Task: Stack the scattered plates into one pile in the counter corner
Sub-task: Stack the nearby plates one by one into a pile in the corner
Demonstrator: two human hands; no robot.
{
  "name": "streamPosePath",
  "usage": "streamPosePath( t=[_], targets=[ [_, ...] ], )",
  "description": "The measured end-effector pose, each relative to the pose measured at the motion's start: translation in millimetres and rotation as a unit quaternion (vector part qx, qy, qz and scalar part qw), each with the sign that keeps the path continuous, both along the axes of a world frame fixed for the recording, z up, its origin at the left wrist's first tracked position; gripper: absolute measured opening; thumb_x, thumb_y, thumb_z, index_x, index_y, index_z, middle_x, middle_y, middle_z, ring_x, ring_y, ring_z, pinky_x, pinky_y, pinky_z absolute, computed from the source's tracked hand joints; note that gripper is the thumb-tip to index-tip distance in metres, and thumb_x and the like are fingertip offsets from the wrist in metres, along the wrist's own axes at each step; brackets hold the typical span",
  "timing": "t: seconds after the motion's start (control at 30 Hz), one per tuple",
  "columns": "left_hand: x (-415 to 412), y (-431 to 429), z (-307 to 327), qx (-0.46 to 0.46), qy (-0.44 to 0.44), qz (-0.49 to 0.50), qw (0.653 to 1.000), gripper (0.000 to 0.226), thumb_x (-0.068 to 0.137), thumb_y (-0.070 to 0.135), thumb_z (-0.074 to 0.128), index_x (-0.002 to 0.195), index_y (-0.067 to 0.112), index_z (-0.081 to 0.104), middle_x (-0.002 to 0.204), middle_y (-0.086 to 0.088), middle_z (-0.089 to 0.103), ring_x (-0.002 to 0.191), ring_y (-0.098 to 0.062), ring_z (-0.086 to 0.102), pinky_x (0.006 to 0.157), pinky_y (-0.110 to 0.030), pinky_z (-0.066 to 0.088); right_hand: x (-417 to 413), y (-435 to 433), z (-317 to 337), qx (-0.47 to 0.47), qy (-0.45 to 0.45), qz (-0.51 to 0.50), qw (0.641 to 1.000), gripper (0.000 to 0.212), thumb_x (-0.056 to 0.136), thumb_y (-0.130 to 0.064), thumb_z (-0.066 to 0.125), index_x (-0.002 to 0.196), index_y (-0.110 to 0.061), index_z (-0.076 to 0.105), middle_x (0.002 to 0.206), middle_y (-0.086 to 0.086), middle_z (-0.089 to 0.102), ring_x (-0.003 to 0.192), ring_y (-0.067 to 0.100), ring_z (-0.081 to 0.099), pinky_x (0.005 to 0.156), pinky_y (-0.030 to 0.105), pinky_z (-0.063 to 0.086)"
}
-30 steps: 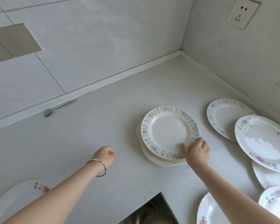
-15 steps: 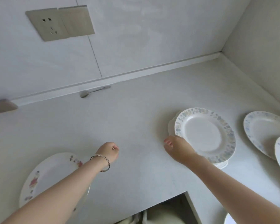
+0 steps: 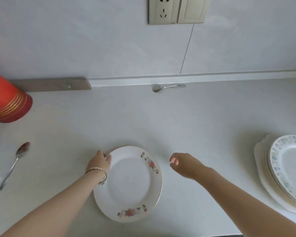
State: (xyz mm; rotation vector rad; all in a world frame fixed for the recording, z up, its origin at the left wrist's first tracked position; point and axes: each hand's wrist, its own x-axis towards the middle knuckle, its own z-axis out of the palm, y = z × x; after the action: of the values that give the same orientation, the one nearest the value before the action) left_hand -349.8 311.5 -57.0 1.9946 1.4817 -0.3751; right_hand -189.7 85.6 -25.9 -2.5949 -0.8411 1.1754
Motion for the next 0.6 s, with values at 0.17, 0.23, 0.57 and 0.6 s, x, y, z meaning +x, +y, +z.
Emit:
streamPosePath(
  t=[0.17,0.23,0.57,0.6],
  targets=[
    [1,19,-7,-0.099,-0.062,0.023,0.993,0.036,0.092,0.039,0.048,0.071,0.012,0.058,0.060,0.002,0.061,0.057,-0.021,0.060,0.081,-0.035,0.057,-2,1,-3,-0.014,-0.016,-0.035,0.999,0.029,0.094,-0.026,0.043,0.118,-0.020,0.058,0.120,0.001,0.060,0.110,0.018,0.057,0.091,0.028,0.046],
    [7,19,-6,-0.106,-0.091,0.012,0.990,0.039,0.093,0.035,0.048,0.063,0.012,0.055,0.055,0.000,0.056,0.051,-0.019,0.053,0.064,-0.027,0.049,-1,-6,-3,-0.015,-0.021,-0.056,0.998,0.029,0.094,-0.025,0.044,0.117,-0.018,0.058,0.120,0.001,0.060,0.110,0.018,0.057,0.092,0.028,0.046],
    [62,-26,25,-0.100,-0.240,-0.030,0.965,0.038,0.094,0.026,0.050,0.060,0.012,0.040,0.066,0.000,0.054,0.051,-0.018,0.045,0.057,-0.029,0.037,1,-89,8,-0.019,-0.064,-0.193,0.979,0.027,0.093,-0.022,0.045,0.116,-0.021,0.060,0.119,0.001,0.056,0.108,0.015,0.056,0.088,0.024,0.042],
    [72,-38,32,-0.107,-0.257,-0.020,0.960,0.037,0.094,0.025,0.050,0.061,0.012,0.041,0.066,0.000,0.053,0.050,-0.018,0.045,0.054,-0.028,0.037,1,-101,10,-0.018,-0.069,-0.203,0.977,0.027,0.093,-0.021,0.046,0.116,-0.021,0.060,0.117,0.000,0.057,0.106,0.015,0.057,0.088,0.025,0.043]
  ],
)
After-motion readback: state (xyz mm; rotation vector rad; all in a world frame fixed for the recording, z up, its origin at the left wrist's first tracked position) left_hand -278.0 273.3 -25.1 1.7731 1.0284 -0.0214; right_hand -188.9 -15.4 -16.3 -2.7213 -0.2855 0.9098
